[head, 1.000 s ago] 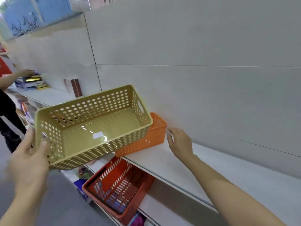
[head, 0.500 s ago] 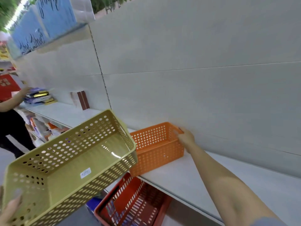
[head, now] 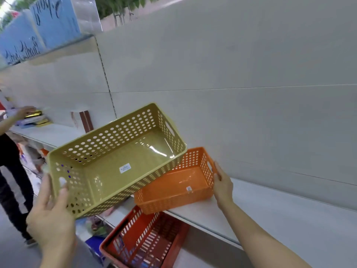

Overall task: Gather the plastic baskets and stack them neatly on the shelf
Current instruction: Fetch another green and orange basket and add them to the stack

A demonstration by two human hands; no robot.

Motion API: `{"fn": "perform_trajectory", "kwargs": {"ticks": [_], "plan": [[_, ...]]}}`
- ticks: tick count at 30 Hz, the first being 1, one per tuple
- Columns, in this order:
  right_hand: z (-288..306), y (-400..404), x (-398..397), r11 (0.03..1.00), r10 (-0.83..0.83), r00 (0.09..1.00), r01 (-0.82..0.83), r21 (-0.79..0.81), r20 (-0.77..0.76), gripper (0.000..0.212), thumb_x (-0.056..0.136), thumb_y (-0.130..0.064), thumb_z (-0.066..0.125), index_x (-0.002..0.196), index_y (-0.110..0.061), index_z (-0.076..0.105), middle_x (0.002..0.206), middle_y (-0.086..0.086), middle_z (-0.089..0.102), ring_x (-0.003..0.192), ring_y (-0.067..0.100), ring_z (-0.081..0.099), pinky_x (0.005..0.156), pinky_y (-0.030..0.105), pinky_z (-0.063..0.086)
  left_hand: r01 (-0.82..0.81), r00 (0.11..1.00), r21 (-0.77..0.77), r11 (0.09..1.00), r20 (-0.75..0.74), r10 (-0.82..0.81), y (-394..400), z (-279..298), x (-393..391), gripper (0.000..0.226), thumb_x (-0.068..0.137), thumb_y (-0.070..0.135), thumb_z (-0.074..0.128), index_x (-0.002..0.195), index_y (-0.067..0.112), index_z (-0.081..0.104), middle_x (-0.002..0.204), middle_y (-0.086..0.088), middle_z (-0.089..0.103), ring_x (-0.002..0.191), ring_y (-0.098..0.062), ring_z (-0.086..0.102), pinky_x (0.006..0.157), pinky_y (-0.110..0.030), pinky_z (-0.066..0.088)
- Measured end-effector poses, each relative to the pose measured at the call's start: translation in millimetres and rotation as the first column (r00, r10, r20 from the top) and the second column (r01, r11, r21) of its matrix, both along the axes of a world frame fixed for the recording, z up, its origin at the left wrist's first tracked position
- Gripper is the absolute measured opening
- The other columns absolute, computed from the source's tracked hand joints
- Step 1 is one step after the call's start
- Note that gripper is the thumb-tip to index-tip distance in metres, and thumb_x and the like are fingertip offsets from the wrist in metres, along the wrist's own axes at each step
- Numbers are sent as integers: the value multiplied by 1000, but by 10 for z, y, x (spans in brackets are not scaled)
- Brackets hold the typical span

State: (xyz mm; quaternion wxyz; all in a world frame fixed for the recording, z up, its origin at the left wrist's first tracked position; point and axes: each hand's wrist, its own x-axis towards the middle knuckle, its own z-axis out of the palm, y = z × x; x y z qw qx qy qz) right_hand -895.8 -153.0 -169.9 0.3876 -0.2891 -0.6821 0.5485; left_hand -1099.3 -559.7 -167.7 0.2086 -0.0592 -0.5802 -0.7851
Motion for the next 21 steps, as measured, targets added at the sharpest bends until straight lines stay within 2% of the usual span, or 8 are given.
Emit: {"fn": "perform_trajectory", "kwargs": {"ticks": [1, 3, 6, 9, 11, 15, 18, 21], "plan": [[26, -36, 174, 1000, -10, 1000, 9, -5, -21, 48, 98, -9, 39, 138, -32, 51, 138, -9, 53, 128, 10, 46, 107, 25, 32, 0, 996, -2, 1000, -89, 0, 328, 536, 784, 46, 103, 19, 60, 144, 37, 52, 145, 12, 60, 121, -7, 65, 98, -33, 55], [76, -70, 520, 999, -30, 999, 30, -17, -32, 46, 100, -14, 38, 140, -34, 49, 139, -5, 53, 130, 16, 47, 108, 30, 34, -83, 983, -22, 996, -168, 78, 720, 1028, 1631, 49, 102, 13, 60, 146, 35, 53, 144, 21, 57, 124, -6, 62, 104, -35, 49], [127, -58, 1053, 998, -56, 997, 54, -27, -51, 42, 101, -22, 40, 138, -40, 48, 138, -5, 55, 128, 17, 50, 108, 35, 38, -35, 990, 7, 999, -138, 36, 978, 1097, 2005, 53, 103, 6, 57, 151, 27, 49, 149, 19, 50, 133, -7, 56, 111, -34, 46], [190, -45, 1633, 996, -92, 992, 91, -8, -92, 42, 101, -20, 41, 136, -42, 49, 138, -6, 55, 128, 16, 50, 109, 35, 38, -2, 989, -49, 999, -147, -5, 1279, 1220, 2537, 52, 104, 6, 54, 152, 24, 48, 145, 22, 50, 130, -1, 57, 98, -11, 50], [227, -18, 2016, 991, -129, 988, 128, -27, -89, 42, 101, -18, 39, 137, -37, 50, 138, -5, 55, 128, 16, 49, 105, 28, 36, 26, 988, -22, 999, -150, -29, 1454, 1229, 2848, 52, 104, 5, 54, 152, 23, 48, 147, 18, 52, 128, -1, 59, 102, -18, 52], [262, 38, 2696, 979, -197, 971, 187, -81, -137, 41, 102, -19, 40, 137, -36, 52, 139, -5, 54, 126, 15, 51, 106, 32, 40, 71, 984, -24, 997, -165, -74, 1716, 1255, 3297, 51, 103, 7, 56, 151, 21, 49, 150, 11, 54, 132, -1, 57, 111, -34, 50], [242, 45, 3144, 967, -249, 956, 238, -86, -157, 40, 102, -18, 41, 137, -34, 51, 139, -3, 55, 122, 14, 52, 103, 35, 44, 138, 973, -23, 990, -183, -140, 1889, 1320, 3560, 50, 103, 7, 57, 151, 19, 50, 146, 17, 54, 129, 3, 57, 109, -27, 49], [263, 29, 3569, 952, -304, 937, 293, -89, -171, 40, 103, -20, 40, 139, -33, 49, 138, -4, 54, 118, 15, 54, 93, 29, 49, 206, 961, -29, 978, -183, -207, 2058, 1388, 3768, 50, 103, 5, 56, 150, 21, 51, 129, 34, 55, 116, 16, 59, 104, -18, 49]]}}
